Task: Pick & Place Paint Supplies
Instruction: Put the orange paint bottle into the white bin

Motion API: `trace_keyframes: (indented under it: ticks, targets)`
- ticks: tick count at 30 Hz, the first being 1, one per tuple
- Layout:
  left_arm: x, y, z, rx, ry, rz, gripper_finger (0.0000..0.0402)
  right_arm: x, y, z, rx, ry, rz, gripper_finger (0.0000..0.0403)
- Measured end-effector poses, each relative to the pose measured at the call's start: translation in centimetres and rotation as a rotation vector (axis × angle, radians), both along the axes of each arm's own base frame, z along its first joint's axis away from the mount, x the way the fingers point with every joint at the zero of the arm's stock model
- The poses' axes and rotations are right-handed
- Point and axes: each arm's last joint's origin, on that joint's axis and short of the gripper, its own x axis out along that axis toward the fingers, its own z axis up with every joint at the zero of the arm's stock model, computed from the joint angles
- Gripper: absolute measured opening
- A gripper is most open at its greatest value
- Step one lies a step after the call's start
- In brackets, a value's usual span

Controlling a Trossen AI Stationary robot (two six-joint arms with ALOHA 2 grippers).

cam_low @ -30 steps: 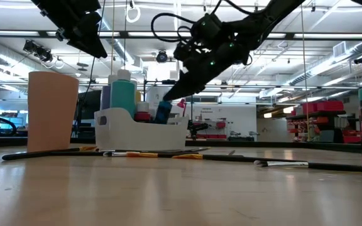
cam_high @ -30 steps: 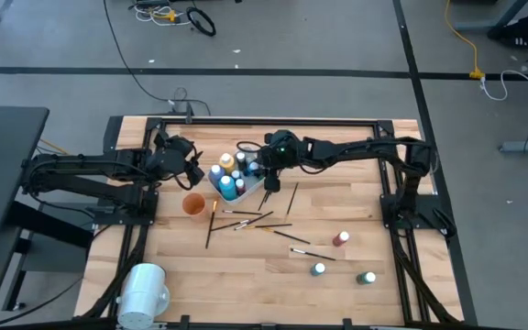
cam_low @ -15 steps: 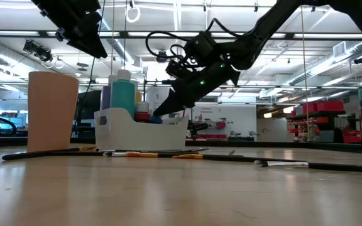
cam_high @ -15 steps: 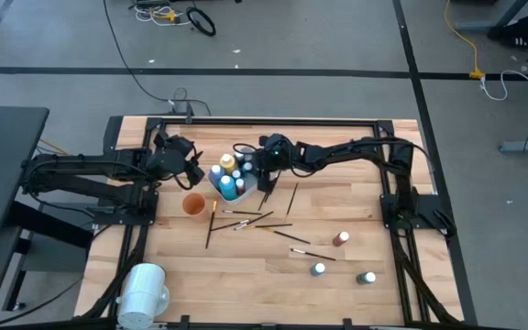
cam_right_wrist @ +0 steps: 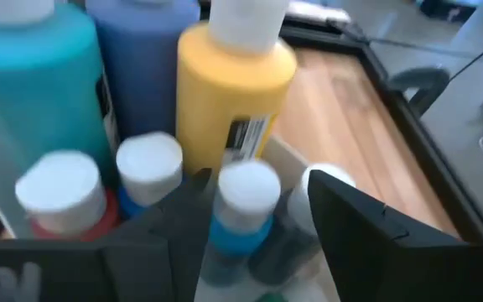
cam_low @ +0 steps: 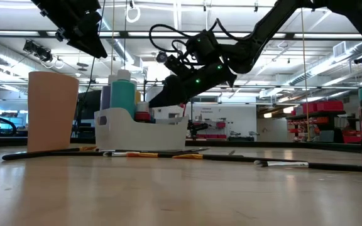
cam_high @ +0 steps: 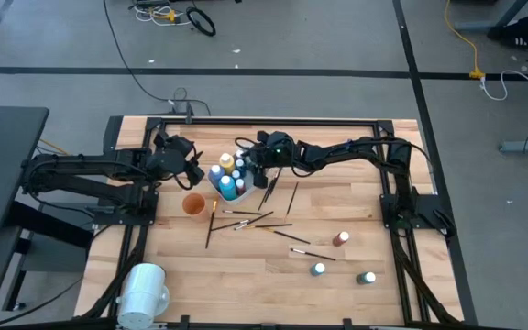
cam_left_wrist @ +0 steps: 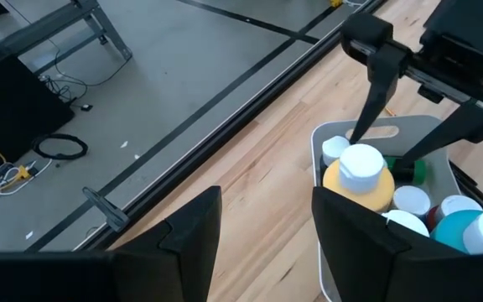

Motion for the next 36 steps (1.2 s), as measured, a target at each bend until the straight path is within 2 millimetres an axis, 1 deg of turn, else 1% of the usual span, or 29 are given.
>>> trace_keyframes:
  ticks: [2,5,11,13,17,20,23,26,29,32,36]
  targets:
    - [0.0,0.0,0.0,0.0,0.0,0.0,0.0196,-0.1,0.1,0.6,-0.003,-0.011,0.001,0.0206]
    - [0.0,0.0,0.0,0.0,0.001,0.0,0.0196,-0.5,0.8,2.1,0.0,0.001,0.014,0.0207]
    - [0.0,0.0,0.0,0.0,0.001,0.0,0.0196,-1.9,3.2,6.0,0.025,0.022,0.057,0.0191]
    - [0.0,0.0,0.0,0.0,0.0,0.0,0.0196,-2.5,4.2,7.0,0.045,0.045,0.07,0.0183]
    - [0.0,-0.1,0.0,-0.031,-0.016,-0.011,0.0196,-4.3,6.3,9.3,0.034,0.111,0.123,0.0174]
    - [0.1,-0.1,-0.1,-0.054,-0.016,-0.037,0.0196,-5.9,7.7,11.2,0.094,0.13,0.126,0.0171]
    - [0.1,-0.2,-0.1,-0.063,-0.01,-0.049,0.0196,-7.7,9.2,12.5,0.118,0.137,0.15,0.0172]
    - [0.1,-0.2,-0.2,-0.062,-0.007,-0.047,0.0196,-9.8,10.8,12.4,0.14,0.129,0.18,0.0174]
    - [0.1,-0.2,-0.2,-0.062,-0.005,-0.047,0.0196,-12.1,12.3,11.7,0.183,0.089,0.204,0.0173]
    - [0.1,-0.2,-0.2,-0.062,-0.004,-0.048,0.0196,-14.4,13.5,10.7,0.222,0.025,0.229,0.0174]
    - [0.1,-0.2,-0.2,-0.069,-0.018,-0.039,0.0196,-17.7,14.7,10.1,0.256,-0.037,0.274,0.0175]
